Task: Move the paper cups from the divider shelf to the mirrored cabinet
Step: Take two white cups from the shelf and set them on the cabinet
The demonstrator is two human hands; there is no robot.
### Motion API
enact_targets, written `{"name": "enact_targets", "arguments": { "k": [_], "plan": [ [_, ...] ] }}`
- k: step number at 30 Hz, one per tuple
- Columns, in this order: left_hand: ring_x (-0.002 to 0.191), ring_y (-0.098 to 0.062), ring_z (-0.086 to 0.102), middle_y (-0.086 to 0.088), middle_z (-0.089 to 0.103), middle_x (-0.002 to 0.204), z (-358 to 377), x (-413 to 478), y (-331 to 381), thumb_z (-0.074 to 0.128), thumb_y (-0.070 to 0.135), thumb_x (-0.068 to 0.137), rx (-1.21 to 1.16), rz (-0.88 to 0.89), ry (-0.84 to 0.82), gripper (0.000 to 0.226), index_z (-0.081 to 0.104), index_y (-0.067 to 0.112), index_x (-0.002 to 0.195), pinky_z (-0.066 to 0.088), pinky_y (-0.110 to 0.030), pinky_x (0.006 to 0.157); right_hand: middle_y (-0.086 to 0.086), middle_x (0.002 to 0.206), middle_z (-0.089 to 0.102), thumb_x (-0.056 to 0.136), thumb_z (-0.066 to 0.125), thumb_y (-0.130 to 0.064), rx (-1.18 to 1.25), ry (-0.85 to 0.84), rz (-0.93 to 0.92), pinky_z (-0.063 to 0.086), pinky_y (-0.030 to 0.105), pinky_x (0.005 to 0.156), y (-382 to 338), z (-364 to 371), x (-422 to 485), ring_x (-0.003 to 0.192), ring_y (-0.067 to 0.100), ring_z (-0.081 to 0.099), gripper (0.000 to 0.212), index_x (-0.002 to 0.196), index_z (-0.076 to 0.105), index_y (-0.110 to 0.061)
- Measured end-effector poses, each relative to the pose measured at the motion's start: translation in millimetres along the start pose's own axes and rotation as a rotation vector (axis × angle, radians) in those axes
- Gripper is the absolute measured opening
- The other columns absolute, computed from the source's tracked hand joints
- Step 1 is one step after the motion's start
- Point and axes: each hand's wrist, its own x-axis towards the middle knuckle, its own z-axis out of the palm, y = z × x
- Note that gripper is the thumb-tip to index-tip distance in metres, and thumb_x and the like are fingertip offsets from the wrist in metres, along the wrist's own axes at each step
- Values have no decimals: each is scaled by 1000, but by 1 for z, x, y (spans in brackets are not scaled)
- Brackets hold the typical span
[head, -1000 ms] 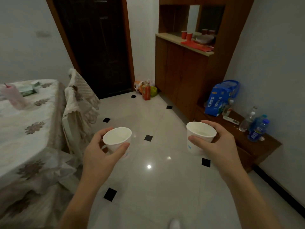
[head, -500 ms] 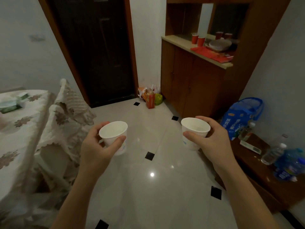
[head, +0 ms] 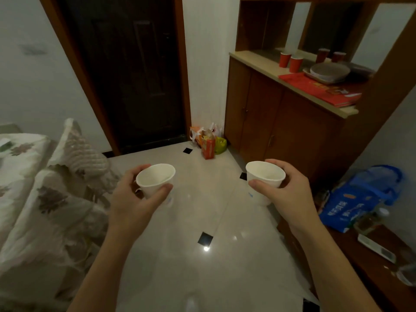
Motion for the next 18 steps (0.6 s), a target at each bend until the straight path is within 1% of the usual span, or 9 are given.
{"name": "enact_targets", "arguments": {
  "k": [3,7,8,10,12,14,16,18],
  "plan": [
    [109,-16,56,-1,57,124,12,69,-23,71,46,63,17,19,-2,75,51,16,129,52,-27,84,-21,109,59,47,74,-64,-13,6,-1,49,11,65,3,32,65,97,-8,54,81,121,56,-34],
    [108,-12,56,3,57,123,27,159,-55,71,50,61,16,15,-24,78,51,18,130,53,-29,84,-21,110,58,47,73,-64,-25,44,2,48,10,64,10,71,146,98,-4,55,82,121,55,-33],
    [107,-11,56,4,57,122,32,179,-62,71,49,62,21,17,-31,77,51,19,130,52,-26,83,-22,110,57,47,72,-65,-32,51,1,48,9,64,12,79,164,99,-2,55,82,121,55,-34],
    [103,-4,55,8,56,121,43,218,-75,72,48,63,47,35,-48,75,50,21,130,49,-16,79,-22,109,56,46,71,-66,-44,63,14,48,9,63,19,92,198,99,1,54,82,121,54,-35],
    [103,6,54,17,54,115,56,252,-85,72,48,64,52,52,-69,72,50,24,128,47,-8,71,-21,110,56,46,72,-66,-50,70,27,48,11,63,26,101,229,100,3,54,83,121,54,-35],
    [104,19,48,28,51,110,70,282,-94,72,49,63,38,53,-89,70,49,31,126,45,-4,68,-21,110,57,46,72,-67,-47,77,39,49,13,64,35,108,258,100,2,55,84,122,55,-36],
    [103,22,47,31,50,110,85,309,-104,72,51,62,18,37,-107,70,48,33,126,45,-7,70,-22,110,57,46,74,-66,-34,81,53,50,11,63,45,115,286,99,0,55,83,121,55,-37],
    [102,21,48,30,50,111,100,337,-114,71,53,60,0,21,-120,74,49,31,127,46,-12,75,-22,110,57,47,75,-64,-27,82,58,48,8,64,55,122,315,98,-2,54,81,121,55,-38]
  ]
}}
